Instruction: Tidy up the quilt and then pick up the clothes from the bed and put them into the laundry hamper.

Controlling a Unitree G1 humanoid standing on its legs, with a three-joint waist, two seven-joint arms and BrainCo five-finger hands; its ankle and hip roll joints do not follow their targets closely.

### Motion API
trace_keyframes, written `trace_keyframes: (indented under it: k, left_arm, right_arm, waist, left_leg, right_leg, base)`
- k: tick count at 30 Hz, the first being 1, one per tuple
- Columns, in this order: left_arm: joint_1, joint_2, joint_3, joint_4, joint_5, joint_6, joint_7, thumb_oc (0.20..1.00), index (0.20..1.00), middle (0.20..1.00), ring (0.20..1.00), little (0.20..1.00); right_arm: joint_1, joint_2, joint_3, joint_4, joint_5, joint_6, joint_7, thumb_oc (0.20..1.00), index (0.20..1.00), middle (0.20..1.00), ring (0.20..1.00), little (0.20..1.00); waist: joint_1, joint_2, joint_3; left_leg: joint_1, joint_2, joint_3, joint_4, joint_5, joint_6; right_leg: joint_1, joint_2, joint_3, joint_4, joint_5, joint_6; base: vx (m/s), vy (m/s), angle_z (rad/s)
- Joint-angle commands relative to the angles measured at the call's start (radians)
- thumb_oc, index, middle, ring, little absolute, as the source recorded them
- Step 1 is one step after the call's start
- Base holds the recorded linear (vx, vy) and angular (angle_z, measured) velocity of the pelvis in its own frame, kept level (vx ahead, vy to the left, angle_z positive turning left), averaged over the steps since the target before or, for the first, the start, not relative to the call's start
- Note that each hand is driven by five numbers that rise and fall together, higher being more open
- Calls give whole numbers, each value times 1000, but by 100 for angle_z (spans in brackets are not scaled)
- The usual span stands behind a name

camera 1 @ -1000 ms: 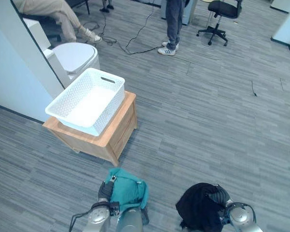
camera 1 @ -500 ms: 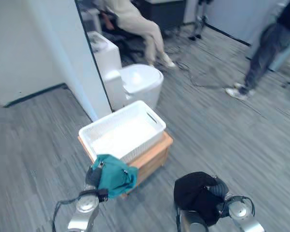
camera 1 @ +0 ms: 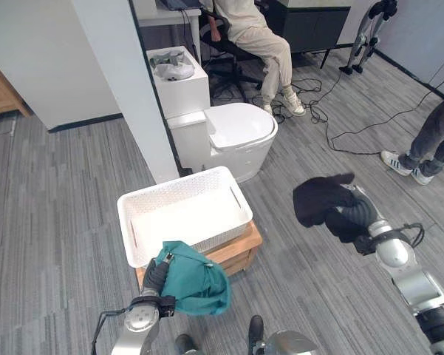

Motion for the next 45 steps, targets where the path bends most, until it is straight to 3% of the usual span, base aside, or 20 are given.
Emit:
trace_keyframes:
  k: [1, 2, 5, 10, 18, 19, 27, 31, 32, 34, 38, 39, 40, 42, 45]
  left_arm:
    - [-18, 117, 26, -41, 43, -36, -9, 200, 200, 200, 200, 200]
    - [-18, 116, 30, -24, 30, -37, 7, 200, 200, 200, 200, 200]
    - [-40, 134, 29, -8, 18, -42, -2, 200, 200, 200, 200, 200]
    - [-37, 119, 37, -6, -10, -43, 4, 200, 200, 200, 200, 200]
    - [-96, 156, -10, -139, -68, -88, -35, 200, 200, 200, 200, 200]
    - [-115, 165, -4, -176, -80, -98, -39, 200, 200, 200, 200, 200]
    - [-209, 201, 8, -305, -69, -144, -41, 200, 200, 200, 200, 200]
    - [-329, 237, 10, -456, 18, -165, -7, 200, 200, 200, 200, 200]
    - [-329, 237, 8, -457, 19, -164, -7, 200, 200, 200, 200, 200]
    - [-406, 267, 11, -492, 107, -167, 36, 200, 200, 200, 200, 200]
    - [-487, 287, -15, -403, 254, -130, 105, 200, 200, 200, 200, 200]
    - [-503, 286, -36, -314, 316, -110, 117, 200, 200, 200, 200, 200]
    - [-505, 284, -39, -311, 317, -111, 118, 200, 200, 200, 200, 200]
    - [-519, 271, -72, -181, 355, -90, 126, 200, 200, 200, 200, 200]
    - [-520, 234, -97, -78, 362, -66, 134, 200, 200, 200, 200, 200]
  right_arm:
    - [-160, 4, 20, -128, 3, -79, -29, 200, 200, 200, 200, 200]
    - [-216, 24, 76, -106, 19, -80, -16, 200, 200, 200, 200, 200]
    - [-292, 34, 103, -132, 37, -80, -25, 200, 200, 200, 200, 200]
    - [-403, 69, 180, -81, 38, -76, -13, 200, 200, 200, 200, 200]
    - [-522, 146, 336, 156, 26, -48, 21, 200, 200, 200, 200, 200]
    - [-507, 158, 344, 193, 26, -42, 27, 1000, 1000, 1000, 1000, 1000]
    - [-446, 124, 360, 263, -110, -35, 11, 1000, 1000, 1000, 1000, 1000]
    - [-283, 90, 280, 189, -143, -35, 15, 1000, 1000, 1000, 1000, 1000]
    - [-279, 89, 277, 184, -143, -33, 17, 1000, 1000, 1000, 1000, 1000]
    - [-113, 34, 197, 96, -141, -48, 35, 1000, 1000, 1000, 1000, 1000]
    - [133, -38, 62, -31, -147, -69, 71, 1000, 1000, 1000, 1000, 1000]
    - [235, -60, 12, -81, -143, -81, 87, 1000, 1000, 1000, 1000, 1000]
    - [241, -61, 7, -86, -143, -80, 90, 1000, 1000, 1000, 1000, 1000]
    - [326, -70, -6, -74, -125, -92, 102, 1000, 1000, 1000, 1000, 1000]
    - [352, -67, 4, -57, -117, -92, 106, 1000, 1000, 1000, 1000, 1000]
  waist:
    - [26, -51, -2]
    - [47, -44, 3]
    - [57, -56, -12]
    - [90, -49, -22]
    - [137, 14, 46]
    - [139, 22, 52]
    - [119, 51, 44]
    - [61, 44, 26]
    - [64, 43, 26]
    - [13, 33, 10]
    - [-67, 18, -15]
    - [-104, 14, -19]
    - [-100, 14, -21]
    - [-148, 14, -17]
    - [-169, 14, -14]
  left_leg:
    - [35, -2, -56, -29, 5, -23]
    - [23, -4, -80, -29, 4, -29]
    - [30, -11, -102, -29, -1, -31]
    - [44, -8, -105, -29, -1, -41]
    - [-27, 4, -155, -29, 40, -70]
    - [-38, 7, -160, -29, 42, -74]
    - [-36, 18, -160, -29, 50, -85]
    - [9, 27, -129, -29, 30, -89]
    - [7, 28, -128, -29, 36, -88]
    - [35, 29, -102, -29, 19, -89]
    - [65, 32, -53, -29, 5, -90]
    - [75, 35, -27, -29, -1, -93]
    - [70, 35, -26, -29, 6, -93]
    - [72, 34, 4, -29, -4, -96]
    - [58, 33, 24, -29, -2, -98]
  right_leg:
    - [-76, -166, 211, 113, -4, 177]
    - [-83, -170, 213, 44, 4, 161]
    - [-46, -182, 216, -62, 15, 149]
    - [13, -181, 181, -122, 31, 137]
    - [5, -174, 106, -152, 33, 123]
    - [0, -174, 100, -155, 33, 123]
    - [15, -170, 96, -155, 16, 119]
    - [36, -169, 115, -155, 8, 123]
    - [33, -169, 116, -155, 13, 121]
    - [37, -166, 135, -155, 11, 129]
    - [18, -161, 181, -155, 24, 143]
    - [5, -160, 204, -155, 28, 150]
    - [-1, -159, 206, -155, 34, 148]
    - [-34, -156, 232, -155, 43, 160]
    - [-67, -152, 246, -155, 53, 164]
  base:
    - [118, -33, 32]
    - [102, -36, 85]
    - [118, -107, 69]
    - [140, -72, 51]
    - [-17, -54, 25]
    - [-38, -38, 24]
    - [2, -15, 8]
    - [31, 18, -5]
    - [72, 27, -15]
    - [66, 26, -30]
    - [69, 6, -48]
    - [35, 0, -50]
    - [30, 12, -53]
    - [-22, 13, -65]
    - [-43, 19, -46]
